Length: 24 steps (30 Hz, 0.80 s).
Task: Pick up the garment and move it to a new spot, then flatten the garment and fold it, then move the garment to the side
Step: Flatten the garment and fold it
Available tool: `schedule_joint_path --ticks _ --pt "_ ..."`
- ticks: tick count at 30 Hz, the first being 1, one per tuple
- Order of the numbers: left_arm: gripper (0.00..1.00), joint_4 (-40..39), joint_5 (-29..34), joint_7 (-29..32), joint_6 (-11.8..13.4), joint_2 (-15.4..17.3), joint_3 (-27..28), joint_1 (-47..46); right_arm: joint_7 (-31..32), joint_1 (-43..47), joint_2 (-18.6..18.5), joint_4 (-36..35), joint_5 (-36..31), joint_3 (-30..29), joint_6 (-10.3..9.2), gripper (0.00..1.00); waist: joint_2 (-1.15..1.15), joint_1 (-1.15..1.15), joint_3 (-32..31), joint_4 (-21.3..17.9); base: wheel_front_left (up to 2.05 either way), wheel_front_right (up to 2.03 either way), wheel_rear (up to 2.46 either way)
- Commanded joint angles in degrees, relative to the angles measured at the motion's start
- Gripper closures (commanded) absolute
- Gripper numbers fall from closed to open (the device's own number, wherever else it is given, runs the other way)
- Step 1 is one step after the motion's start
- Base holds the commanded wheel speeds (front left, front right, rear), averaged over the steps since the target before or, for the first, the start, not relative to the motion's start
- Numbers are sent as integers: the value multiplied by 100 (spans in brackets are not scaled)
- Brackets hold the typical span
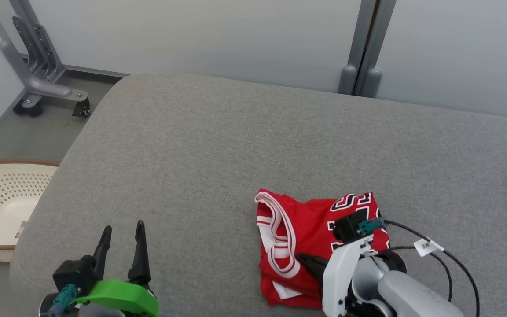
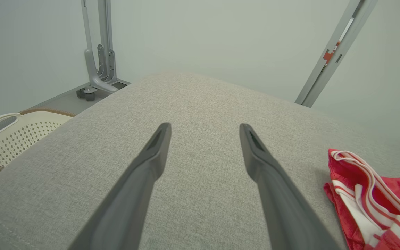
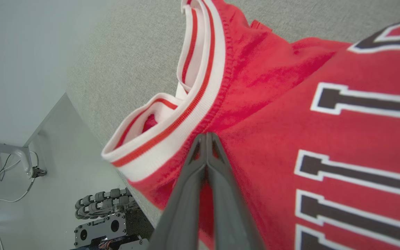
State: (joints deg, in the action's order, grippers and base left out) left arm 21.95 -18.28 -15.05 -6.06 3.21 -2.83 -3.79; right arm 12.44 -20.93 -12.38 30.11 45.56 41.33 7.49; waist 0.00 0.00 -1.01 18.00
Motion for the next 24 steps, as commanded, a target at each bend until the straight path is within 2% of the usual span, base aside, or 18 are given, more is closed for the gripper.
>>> schedule_joint_path --ticks 1,5,8,13,16,21,22,24 --pt "0 -11 17 -14 -26 2 2 50 -79 75 -57 -108 66 150 -1 100 0 0 9 -51 0 0 0" --pt "0 -23 25 -14 -34 -2 -2 -4 -561 -26 -206 -154 -47 471 -1 100 0 0 4 -145 0 0 0" --pt "0 -43 31 -14 -32 -4 19 12 -1120 -134 -212 -100 -174 415 -1 100 0 0 -8 -206 0 0 0" --pt "0 -63 51 -14 -45 -7 22 57 -2266 -282 -297 -7 -404 33 -3 100 0 0 -39 -296 0 0 0" --pt "0 -78 45 -14 -41 -10 25 89 -2587 -306 -355 -31 -509 -231 -1 100 0 0 -63 -343 0 0 0" --pt "0 -195 66 -14 -21 -11 116 124 -2756 -148 -495 -292 -740 -938 -1 100 0 0 -119 -459 0 0 0" --pt "0 -238 76 -14 -17 -12 140 136 -2764 -112 -521 -400 -815 -1126 -1 89 0 0 -129 -489 0 0 0" --pt "0 -321 99 -14 -21 -11 180 155 -2760 -48 -539 -635 -946 -1462 -1 52 0 0 -144 -552 0 0 0"
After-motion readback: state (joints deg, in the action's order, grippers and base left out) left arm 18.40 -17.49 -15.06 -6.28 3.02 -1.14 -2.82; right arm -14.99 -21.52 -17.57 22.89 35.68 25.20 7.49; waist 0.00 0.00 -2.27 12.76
